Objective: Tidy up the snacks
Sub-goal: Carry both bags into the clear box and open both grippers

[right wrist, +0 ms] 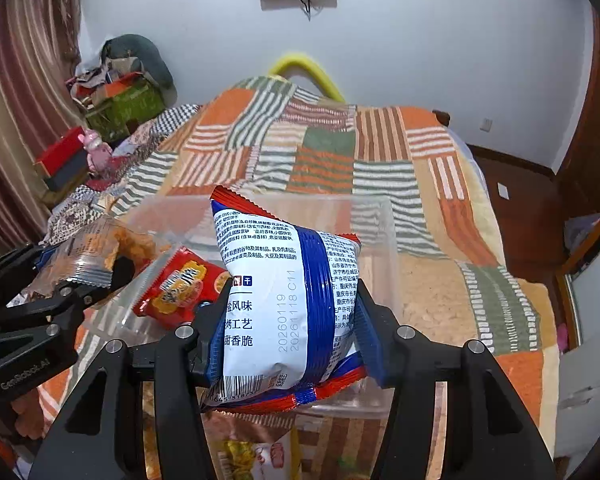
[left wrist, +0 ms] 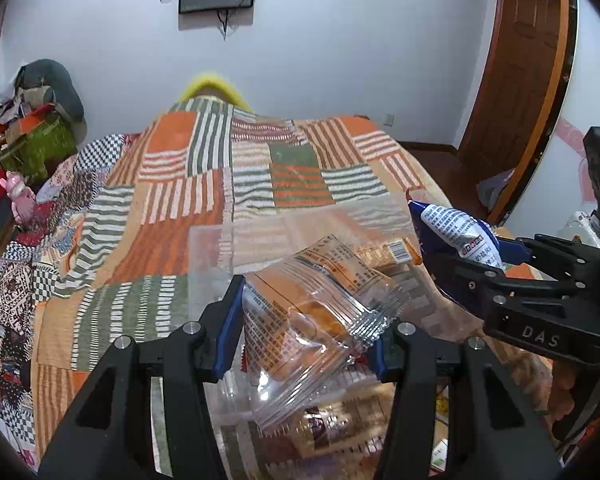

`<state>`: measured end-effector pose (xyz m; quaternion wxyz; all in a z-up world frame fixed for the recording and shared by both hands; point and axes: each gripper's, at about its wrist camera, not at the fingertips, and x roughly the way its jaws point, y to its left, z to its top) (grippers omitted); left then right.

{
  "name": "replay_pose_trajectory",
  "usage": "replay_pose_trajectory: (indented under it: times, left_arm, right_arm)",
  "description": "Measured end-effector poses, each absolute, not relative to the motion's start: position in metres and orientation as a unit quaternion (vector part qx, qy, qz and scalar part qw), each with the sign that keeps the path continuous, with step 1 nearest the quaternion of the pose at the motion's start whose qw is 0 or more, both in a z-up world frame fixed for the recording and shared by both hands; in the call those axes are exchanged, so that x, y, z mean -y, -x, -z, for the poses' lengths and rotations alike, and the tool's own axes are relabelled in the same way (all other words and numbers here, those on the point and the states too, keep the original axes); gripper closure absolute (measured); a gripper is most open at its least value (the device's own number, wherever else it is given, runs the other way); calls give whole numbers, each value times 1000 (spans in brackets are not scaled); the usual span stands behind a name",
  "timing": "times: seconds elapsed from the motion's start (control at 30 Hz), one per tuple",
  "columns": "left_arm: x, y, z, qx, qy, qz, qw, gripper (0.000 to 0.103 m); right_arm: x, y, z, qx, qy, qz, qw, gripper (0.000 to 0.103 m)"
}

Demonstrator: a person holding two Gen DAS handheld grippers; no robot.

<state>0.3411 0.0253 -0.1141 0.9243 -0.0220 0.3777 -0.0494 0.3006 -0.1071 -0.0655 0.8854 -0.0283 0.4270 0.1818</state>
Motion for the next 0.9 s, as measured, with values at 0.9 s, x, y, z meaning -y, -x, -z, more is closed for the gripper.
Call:
replay_pose_trajectory:
  times: [0.9]
  left_arm:
    - [-21,-312,99,-381,17,54,923,24]
  right_arm:
    - [128,-274,40,-411,12,-203,889,43]
